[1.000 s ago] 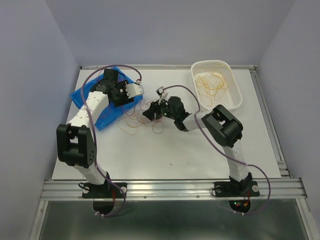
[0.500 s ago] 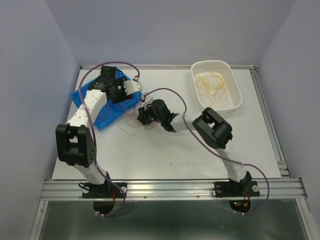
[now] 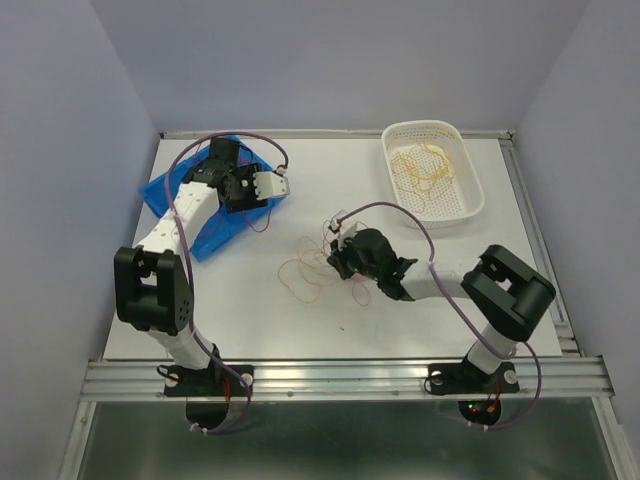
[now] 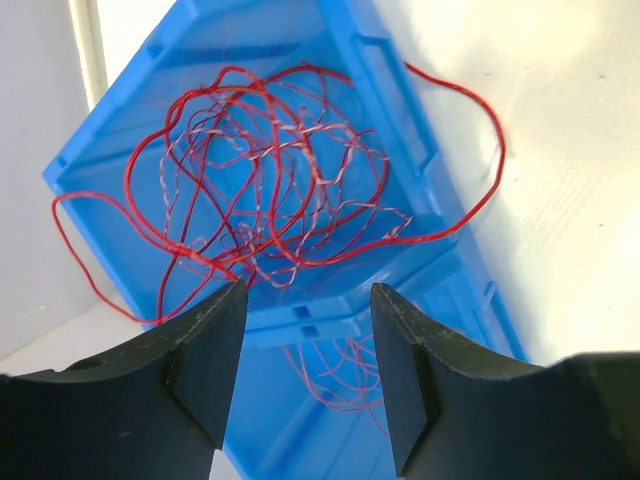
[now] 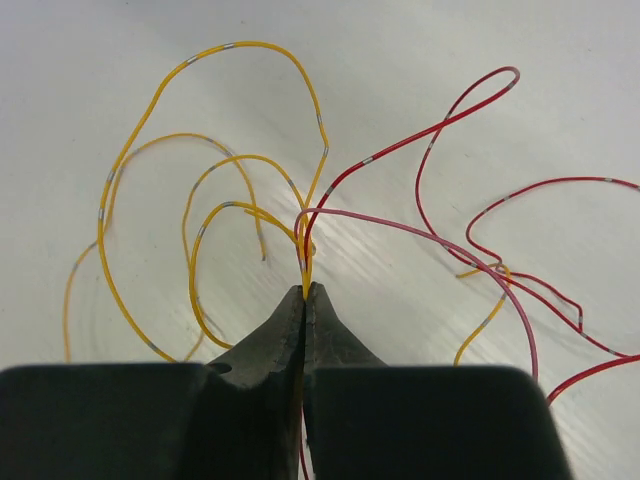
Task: Untangle the cables
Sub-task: Place the cable in the bin.
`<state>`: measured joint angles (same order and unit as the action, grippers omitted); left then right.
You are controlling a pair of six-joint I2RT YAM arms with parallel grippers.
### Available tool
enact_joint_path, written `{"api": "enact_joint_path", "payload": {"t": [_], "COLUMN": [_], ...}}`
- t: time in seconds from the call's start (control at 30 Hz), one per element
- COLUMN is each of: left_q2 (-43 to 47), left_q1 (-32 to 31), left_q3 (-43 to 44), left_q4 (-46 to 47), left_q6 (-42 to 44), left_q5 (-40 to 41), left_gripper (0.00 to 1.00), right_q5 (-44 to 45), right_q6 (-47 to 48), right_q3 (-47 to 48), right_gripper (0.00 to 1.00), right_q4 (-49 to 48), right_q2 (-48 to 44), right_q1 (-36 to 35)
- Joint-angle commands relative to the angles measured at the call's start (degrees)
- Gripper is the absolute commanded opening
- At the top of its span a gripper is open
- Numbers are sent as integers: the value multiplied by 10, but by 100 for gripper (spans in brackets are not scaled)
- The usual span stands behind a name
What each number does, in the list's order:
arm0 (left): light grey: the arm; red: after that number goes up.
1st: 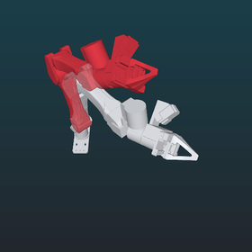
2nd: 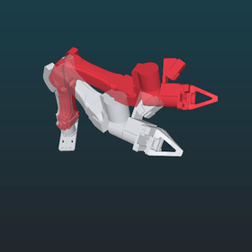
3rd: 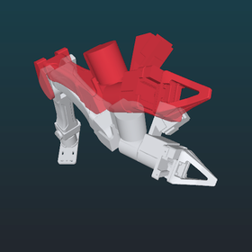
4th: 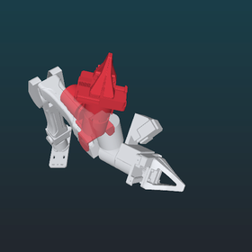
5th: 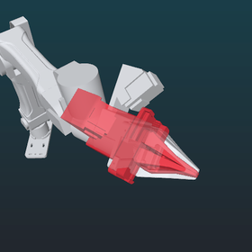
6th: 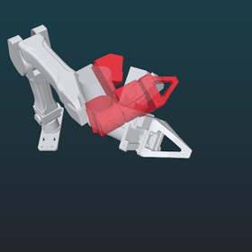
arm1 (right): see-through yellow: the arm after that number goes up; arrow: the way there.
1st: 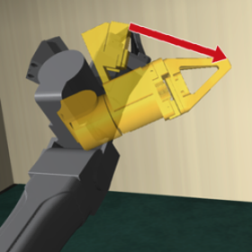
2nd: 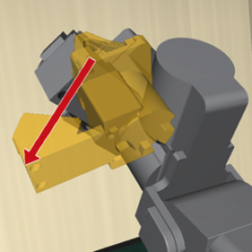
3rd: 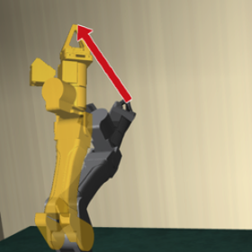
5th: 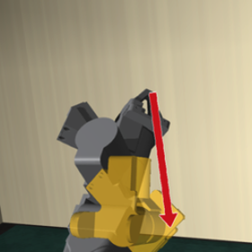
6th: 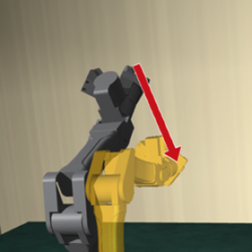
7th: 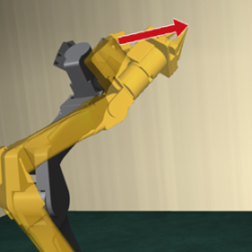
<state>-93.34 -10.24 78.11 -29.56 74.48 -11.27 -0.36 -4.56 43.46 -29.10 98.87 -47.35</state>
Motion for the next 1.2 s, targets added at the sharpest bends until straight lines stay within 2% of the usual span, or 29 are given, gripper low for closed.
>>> {"api": "enact_joint_path", "payload": {"t": [0.0,0.1,0.2,0.23,0.47,0.73,0.9,1.13,1.17], "left_q2": [18,15,18,21,10,-30,-51,-81,-83], "left_q1": [-28,-43,-50,-51,-68,-78,-83,-91,-92], "left_q3": [-35,-61,-81,-90,-131,-137,-125,-133,-133], "left_q4": [-1,15,12,11,6,31,43,57,57], "left_q6": [46,73,140,173,255,267,261,258,258], "left_q5": [9,19,20,15,57,89,104,143,146], "left_gripper": [62,60,62,62,62,58,44,42,38], "right_q5": [63,93,108,108,90,91,88,79,79], "right_q6": [-34,-50,-63,-67,-77,-84,-85,-85,-86], "right_q3": [-68,-117,-152,-157,-175,-181,-189,-196,-197], "right_gripper": [1,1,0,0,1,1,2,3,3], "right_q4": [-31,-32,-32,-32,-31,-32,-31,-32,-32], "right_q2": [-86,-154,-210,-221,-256,-261,-275,-293,-293], "right_q1": [-4,-1,2,5,12,15,16,21,21]}}
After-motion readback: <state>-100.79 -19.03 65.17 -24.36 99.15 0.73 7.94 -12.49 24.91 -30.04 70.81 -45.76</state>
